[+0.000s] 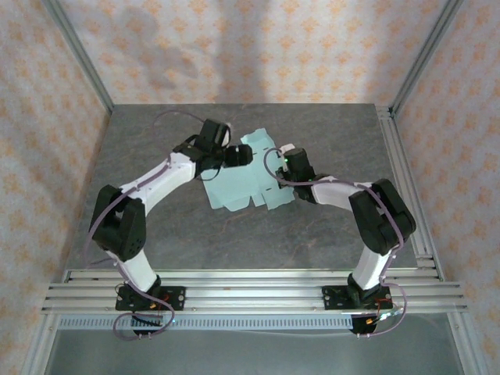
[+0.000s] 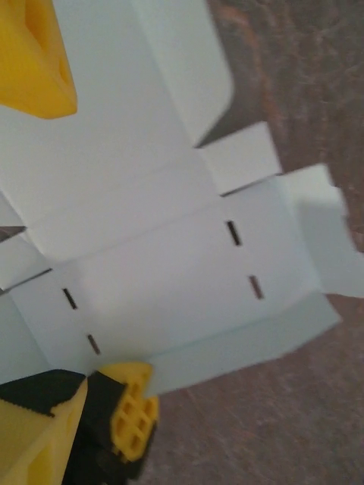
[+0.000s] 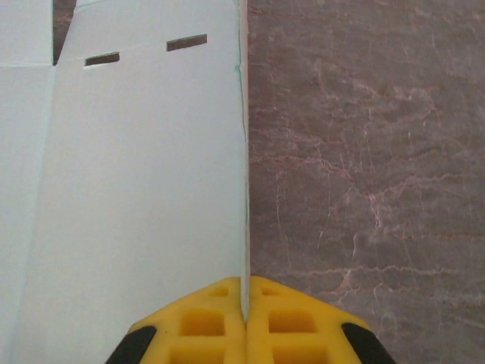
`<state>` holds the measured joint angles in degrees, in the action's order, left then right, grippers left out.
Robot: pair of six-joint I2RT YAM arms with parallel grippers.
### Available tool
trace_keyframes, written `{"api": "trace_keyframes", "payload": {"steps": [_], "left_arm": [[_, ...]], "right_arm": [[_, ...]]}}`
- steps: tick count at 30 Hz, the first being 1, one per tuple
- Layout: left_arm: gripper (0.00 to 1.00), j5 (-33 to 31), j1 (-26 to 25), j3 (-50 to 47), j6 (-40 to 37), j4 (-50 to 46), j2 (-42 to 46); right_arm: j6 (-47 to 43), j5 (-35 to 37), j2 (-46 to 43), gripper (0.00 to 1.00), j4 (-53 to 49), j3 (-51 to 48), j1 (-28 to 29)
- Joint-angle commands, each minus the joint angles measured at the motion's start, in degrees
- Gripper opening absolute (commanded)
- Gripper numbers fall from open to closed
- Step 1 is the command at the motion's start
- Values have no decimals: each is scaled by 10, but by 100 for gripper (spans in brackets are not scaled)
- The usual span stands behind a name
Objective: Fold the paper box
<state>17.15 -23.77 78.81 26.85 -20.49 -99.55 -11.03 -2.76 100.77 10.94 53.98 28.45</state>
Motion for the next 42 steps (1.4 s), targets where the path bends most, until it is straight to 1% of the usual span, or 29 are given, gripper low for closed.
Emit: {"api": "trace_keyframes", "payload": {"steps": [1, 4, 6, 11, 17, 23, 27, 28, 32, 34, 38, 42], "left_arm": [[90, 22, 16, 81, -16, -46, -48], [89, 27, 18, 171, -38, -92, -93], [86, 39, 18, 218, -48, -116, -128], [79, 44, 18, 293, -59, -155, -174], [77, 47, 17, 394, -104, -205, -215], [76, 49, 17, 482, -153, -244, -264], [75, 96, 18, 548, -195, -259, -311], [76, 112, 18, 579, -216, -274, -331], [76, 126, 19, 689, -273, -352, -398], [76, 134, 19, 707, -285, -362, -414], [76, 156, 21, 707, -289, -363, -424], [76, 147, 22, 708, -284, -384, -424]], "right_arm": [[-55, 8, 2, 0, 52, 17, -1], [-76, 6, 1, 0, 54, 23, 0], [-90, 8, -1, 0, 52, 29, 3], [-120, 15, -7, 0, 41, 40, 3], [-155, 14, -13, 0, 15, 49, 7], [-160, 13, -19, 0, 4, 46, 13], [-160, 14, -15, 0, -1, 50, 18], [-160, 14, -13, 0, -3, 53, 20], [-159, 17, -9, 0, -7, 60, 25], [-159, 15, -7, 0, -8, 62, 25], [-160, 13, 0, 0, -8, 65, 27], [-160, 13, 7, 0, -7, 69, 28]]}}
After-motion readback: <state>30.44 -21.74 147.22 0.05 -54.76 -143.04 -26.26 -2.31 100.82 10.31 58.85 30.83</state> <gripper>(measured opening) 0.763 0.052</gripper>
